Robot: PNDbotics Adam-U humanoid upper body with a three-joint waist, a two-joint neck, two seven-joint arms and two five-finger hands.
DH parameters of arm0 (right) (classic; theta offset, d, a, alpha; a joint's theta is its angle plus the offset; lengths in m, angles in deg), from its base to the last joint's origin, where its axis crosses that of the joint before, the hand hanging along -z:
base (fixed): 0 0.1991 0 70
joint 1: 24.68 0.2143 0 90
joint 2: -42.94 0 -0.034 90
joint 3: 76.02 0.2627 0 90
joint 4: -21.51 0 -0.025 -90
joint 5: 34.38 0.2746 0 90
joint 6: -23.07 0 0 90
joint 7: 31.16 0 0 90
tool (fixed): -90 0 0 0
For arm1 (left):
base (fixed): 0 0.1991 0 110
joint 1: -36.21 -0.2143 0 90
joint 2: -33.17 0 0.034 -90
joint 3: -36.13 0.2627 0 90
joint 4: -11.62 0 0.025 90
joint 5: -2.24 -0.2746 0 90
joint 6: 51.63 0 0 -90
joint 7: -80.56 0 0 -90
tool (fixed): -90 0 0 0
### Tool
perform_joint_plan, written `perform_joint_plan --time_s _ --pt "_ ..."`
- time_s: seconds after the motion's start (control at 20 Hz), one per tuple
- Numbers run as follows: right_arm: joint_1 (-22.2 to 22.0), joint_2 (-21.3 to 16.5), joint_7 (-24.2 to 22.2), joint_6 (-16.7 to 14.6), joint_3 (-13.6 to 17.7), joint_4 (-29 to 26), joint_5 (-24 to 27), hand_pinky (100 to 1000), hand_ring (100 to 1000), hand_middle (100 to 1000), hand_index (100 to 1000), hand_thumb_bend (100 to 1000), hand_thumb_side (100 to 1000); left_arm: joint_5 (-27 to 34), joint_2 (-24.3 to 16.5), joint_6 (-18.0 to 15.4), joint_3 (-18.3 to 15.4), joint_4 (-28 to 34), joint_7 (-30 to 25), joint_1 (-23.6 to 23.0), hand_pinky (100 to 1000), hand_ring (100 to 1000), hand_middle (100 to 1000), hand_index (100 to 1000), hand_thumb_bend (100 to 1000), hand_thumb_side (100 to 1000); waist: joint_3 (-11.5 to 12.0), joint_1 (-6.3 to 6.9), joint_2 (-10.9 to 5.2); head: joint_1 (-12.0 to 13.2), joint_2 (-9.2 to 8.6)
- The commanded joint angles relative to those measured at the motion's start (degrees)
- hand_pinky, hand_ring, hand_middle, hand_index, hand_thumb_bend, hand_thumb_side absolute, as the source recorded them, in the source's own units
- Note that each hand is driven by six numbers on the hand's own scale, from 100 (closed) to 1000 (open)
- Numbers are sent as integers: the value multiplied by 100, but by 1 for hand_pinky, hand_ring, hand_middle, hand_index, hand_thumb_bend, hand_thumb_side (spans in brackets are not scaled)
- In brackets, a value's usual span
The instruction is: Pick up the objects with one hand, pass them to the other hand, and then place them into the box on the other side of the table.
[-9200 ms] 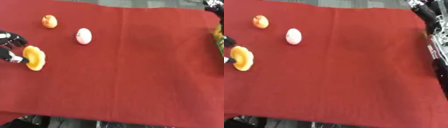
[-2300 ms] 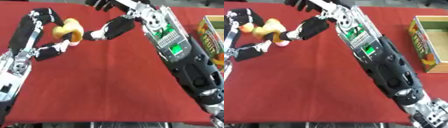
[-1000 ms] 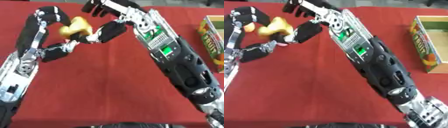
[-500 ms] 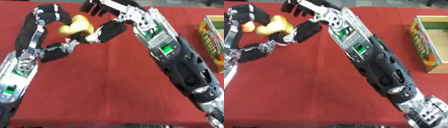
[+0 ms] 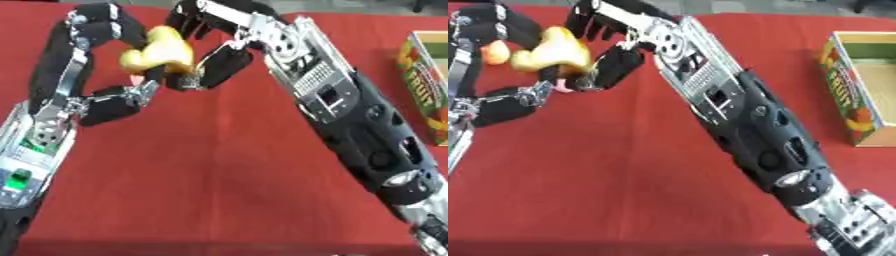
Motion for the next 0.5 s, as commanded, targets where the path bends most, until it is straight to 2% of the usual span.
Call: perform_joint_plan --time_s 0.05,0.35,0.5 --pt "75 -73 22 53 47 -105 175 773 743 597 642 441 100 -9 -36 10 -30 120 26 89 657 603 493 454 182 100 -5 -29 -66 8 -5" --pt "60 -65 120 113 59 -158 505 752 699 522 567 363 100 8 -8 23 -24 113 35 88 656 602 493 455 180 100 -9 -22 -61 -5 -5" --pt "46 -54 280 186 77 -206 752 739 674 485 529 361 100 2 13 36 -21 77 16 82 655 602 492 456 179 100 -17 -25 -52 -3 -5"
